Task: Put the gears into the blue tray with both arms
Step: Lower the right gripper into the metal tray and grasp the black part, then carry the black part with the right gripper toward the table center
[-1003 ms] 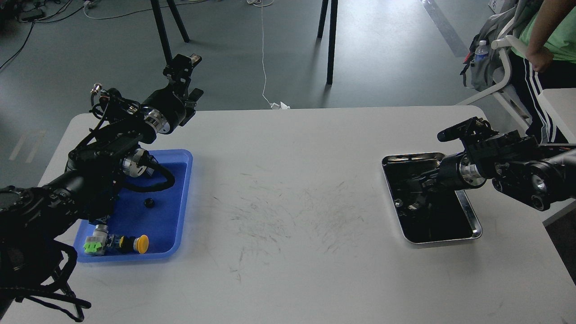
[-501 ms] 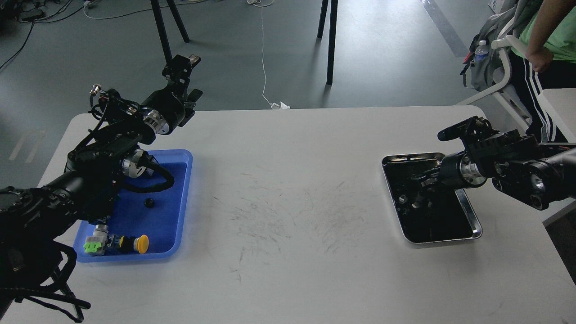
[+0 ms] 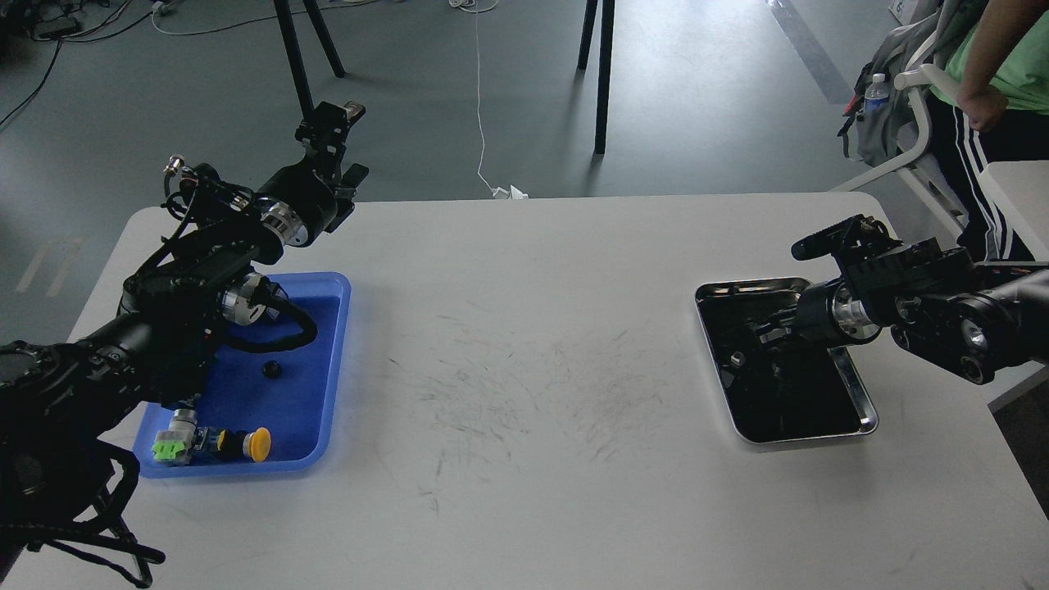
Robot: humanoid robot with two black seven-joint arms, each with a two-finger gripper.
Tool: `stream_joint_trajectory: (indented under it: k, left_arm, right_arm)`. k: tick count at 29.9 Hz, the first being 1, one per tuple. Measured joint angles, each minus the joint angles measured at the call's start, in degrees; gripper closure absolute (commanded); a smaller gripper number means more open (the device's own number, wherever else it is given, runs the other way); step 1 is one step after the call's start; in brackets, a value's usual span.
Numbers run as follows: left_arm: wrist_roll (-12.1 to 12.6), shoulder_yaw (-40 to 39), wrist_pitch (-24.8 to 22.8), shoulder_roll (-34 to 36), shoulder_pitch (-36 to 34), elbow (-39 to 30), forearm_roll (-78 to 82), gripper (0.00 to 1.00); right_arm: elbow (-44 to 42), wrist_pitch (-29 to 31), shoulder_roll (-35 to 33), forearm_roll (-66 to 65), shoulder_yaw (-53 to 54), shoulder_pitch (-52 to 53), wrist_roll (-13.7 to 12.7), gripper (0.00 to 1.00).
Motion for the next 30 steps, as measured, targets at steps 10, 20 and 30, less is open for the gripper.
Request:
stream_joint_trajectory:
  k: [10,20,30]
  left_arm:
    - [0.0,0.0,0.1,0.0,0.0,0.0,0.0,0.02]
    - [0.0,0.0,0.1,2.4,0.0,-0.4,-0.9,0.02]
    - [0.0,0.0,-0.1,6.4,-0.1,-0.8,-1.1,0.02]
  right_arm:
    - [0.3,0.0,0.0,0.1,0.2,2.3,0.4,0.99]
    - [2.3,-0.8,1.4,0.3,6.6,7.3,0.8,0.99]
    - [4.2,-10.1,9.7,0.4,15.2,8.0,2.2,0.99]
